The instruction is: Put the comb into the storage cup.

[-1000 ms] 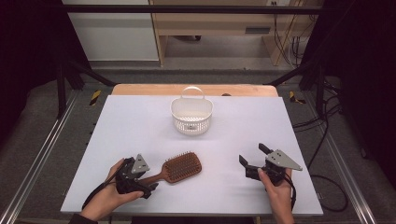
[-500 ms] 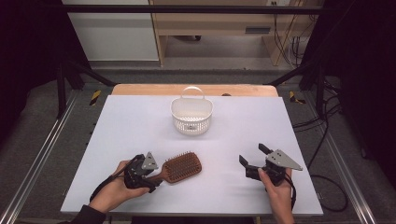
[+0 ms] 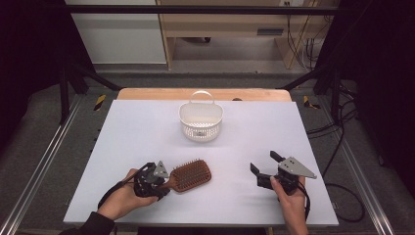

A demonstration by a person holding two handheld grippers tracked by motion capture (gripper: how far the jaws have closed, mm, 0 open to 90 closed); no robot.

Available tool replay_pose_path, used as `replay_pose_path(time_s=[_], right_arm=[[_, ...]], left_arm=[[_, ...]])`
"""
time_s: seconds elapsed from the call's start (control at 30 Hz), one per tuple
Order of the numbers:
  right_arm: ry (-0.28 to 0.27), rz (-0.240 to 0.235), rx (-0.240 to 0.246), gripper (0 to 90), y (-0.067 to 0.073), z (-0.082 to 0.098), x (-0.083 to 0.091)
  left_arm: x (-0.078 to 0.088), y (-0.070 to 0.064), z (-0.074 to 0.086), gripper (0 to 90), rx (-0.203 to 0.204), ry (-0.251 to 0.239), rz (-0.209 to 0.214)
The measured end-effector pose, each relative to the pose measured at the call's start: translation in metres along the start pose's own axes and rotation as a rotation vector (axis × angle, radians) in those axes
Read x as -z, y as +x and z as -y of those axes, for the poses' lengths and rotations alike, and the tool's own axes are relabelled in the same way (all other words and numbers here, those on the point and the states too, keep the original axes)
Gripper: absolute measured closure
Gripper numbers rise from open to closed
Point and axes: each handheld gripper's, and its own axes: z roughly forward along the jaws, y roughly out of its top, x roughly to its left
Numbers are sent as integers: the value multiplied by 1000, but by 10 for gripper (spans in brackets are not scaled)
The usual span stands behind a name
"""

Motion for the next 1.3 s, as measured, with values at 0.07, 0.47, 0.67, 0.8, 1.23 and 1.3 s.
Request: replay_pose_path(time_s=[0.07, 0.47, 0.67, 0.8, 1.23, 1.3], right_arm=[[-1, -1, -1, 109, 0, 0, 0], [1, -3, -3, 109, 0, 0, 0], [3, -5, -4, 110, 0, 0, 0], [5, -8, -6, 110, 1, 0, -1], [4, -21, -10, 109, 3, 0, -1], [3, -26, -7, 107, 3, 0, -1]], left_arm=[[-1, 0, -1, 591, 0, 8, 1], [-3, 3, -6, 675, 0, 31, 36], [-3, 3, -8, 717, -18, 48, 50], [-4, 5, -9, 721, -21, 54, 59], [0, 1, 2, 722, -7, -53, 12], [2, 1, 2, 722, -3, -78, 2]])
